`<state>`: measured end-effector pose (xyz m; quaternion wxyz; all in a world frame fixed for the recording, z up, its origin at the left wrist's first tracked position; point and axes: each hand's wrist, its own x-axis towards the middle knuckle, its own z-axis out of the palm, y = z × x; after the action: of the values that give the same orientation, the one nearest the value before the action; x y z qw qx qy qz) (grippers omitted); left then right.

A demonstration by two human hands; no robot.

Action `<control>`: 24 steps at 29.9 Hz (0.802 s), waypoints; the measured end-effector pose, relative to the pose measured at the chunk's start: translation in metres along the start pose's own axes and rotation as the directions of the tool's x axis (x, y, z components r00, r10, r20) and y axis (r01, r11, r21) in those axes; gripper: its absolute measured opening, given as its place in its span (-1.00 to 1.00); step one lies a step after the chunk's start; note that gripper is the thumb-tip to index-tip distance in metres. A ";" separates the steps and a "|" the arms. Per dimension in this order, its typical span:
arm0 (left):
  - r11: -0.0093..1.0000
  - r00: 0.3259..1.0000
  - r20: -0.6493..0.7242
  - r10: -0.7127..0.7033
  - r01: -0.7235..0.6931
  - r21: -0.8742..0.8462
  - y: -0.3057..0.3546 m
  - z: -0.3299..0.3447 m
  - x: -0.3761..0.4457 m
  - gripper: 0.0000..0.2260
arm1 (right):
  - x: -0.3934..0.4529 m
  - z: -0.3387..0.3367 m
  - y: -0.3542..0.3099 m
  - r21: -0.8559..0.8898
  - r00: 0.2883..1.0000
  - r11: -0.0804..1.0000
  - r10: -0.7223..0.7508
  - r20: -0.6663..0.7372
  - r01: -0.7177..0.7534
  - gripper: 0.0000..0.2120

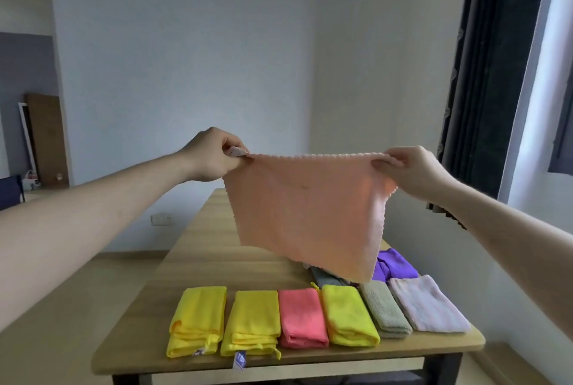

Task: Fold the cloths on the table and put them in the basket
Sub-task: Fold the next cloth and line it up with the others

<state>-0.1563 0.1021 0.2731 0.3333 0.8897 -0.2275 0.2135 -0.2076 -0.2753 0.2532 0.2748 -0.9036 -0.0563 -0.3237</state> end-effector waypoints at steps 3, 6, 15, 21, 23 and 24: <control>1.000 0.975 0.222 0.004 -0.006 0.006 -0.010 -0.003 -0.037 -0.91 | -0.028 -0.003 0.018 0.041 0.983 0.998 0.043 0.180 -0.051 -0.71; 0.999 0.902 0.433 0.015 -0.032 0.033 -0.028 0.011 -0.077 -0.89 | -0.064 0.002 0.034 -0.016 0.914 0.994 0.108 0.391 -0.110 -0.65; 0.996 0.653 0.754 -0.070 0.008 0.086 -0.067 0.062 -0.145 -0.85 | -0.130 0.042 0.060 -0.171 0.572 0.980 0.201 0.795 -0.107 -0.77; 0.981 0.730 0.670 -0.138 0.195 -0.010 -0.097 0.088 -0.127 -0.78 | -0.106 0.075 0.084 -0.163 0.785 0.973 0.229 0.575 -0.164 -0.86; 0.967 0.795 0.575 -0.193 0.254 -0.026 -0.115 0.100 -0.112 -0.78 | -0.095 0.087 0.090 -0.133 0.838 0.970 0.242 0.488 -0.202 -0.87; 0.960 0.815 0.534 -0.224 0.278 -0.021 -0.125 0.107 -0.104 -0.77 | -0.090 0.095 0.094 -0.127 0.855 0.968 0.249 0.455 -0.215 -0.90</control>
<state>-0.1472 0.1397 0.0820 0.3265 0.9187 -0.2007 -0.0954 -0.1989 -0.2967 0.0941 0.2577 -0.9642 0.0001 -0.0627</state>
